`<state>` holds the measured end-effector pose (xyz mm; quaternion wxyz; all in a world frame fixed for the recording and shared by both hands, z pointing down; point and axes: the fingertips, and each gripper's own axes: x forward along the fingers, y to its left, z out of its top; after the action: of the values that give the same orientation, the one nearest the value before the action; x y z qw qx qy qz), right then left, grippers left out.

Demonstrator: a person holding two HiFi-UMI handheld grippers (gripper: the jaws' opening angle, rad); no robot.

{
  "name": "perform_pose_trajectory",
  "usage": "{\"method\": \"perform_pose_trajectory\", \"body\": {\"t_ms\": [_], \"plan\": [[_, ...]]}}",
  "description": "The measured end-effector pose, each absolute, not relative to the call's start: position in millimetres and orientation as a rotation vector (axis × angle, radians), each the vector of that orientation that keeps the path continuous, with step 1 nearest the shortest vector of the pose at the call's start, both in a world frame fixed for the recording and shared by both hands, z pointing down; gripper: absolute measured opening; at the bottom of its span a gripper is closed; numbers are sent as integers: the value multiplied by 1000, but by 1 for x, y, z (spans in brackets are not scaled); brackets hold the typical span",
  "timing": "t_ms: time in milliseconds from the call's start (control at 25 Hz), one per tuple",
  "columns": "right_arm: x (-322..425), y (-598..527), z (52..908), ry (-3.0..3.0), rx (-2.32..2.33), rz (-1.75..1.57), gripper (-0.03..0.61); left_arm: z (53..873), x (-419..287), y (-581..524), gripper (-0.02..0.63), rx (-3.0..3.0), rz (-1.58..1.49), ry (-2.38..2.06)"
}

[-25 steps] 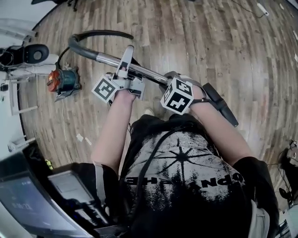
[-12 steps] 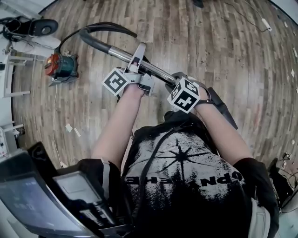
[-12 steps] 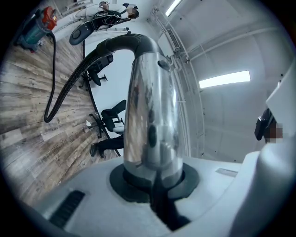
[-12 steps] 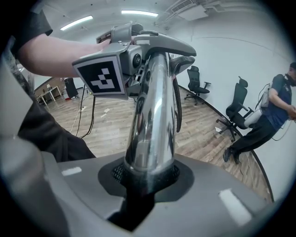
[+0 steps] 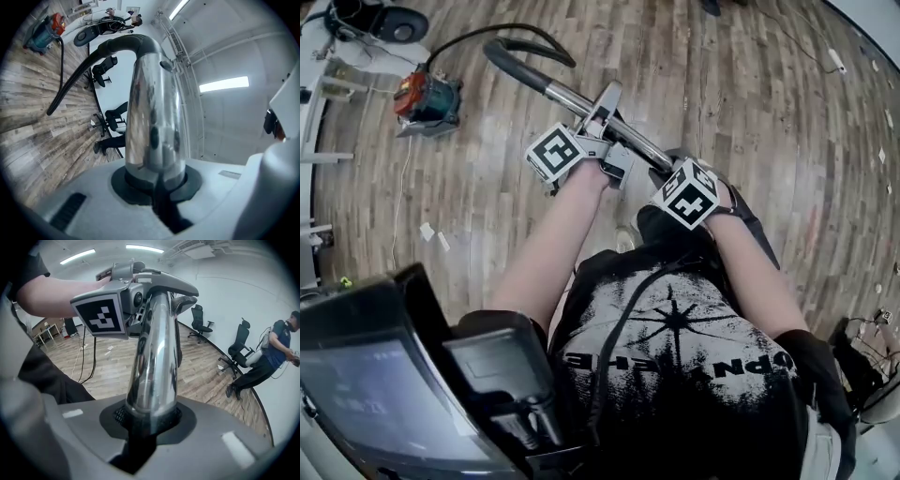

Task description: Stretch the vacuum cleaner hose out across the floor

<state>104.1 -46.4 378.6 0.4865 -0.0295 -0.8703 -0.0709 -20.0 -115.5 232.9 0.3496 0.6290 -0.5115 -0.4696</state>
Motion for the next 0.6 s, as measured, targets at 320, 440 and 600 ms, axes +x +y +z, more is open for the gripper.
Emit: {"method": "perform_pose_trajectory", "body": {"t_ms": [320, 440, 600], "plan": [[138, -25, 373, -2051, -146, -209, 94, 234, 2, -88, 38, 1549, -1313, -1314], [152, -32, 371, -2046, -198, -233, 94, 231, 14, -89, 38, 1523, -1354, -1332], [197, -48, 375, -2034, -256, -248, 94, 241, 53, -99, 38, 1495, -1352, -1402]]}}
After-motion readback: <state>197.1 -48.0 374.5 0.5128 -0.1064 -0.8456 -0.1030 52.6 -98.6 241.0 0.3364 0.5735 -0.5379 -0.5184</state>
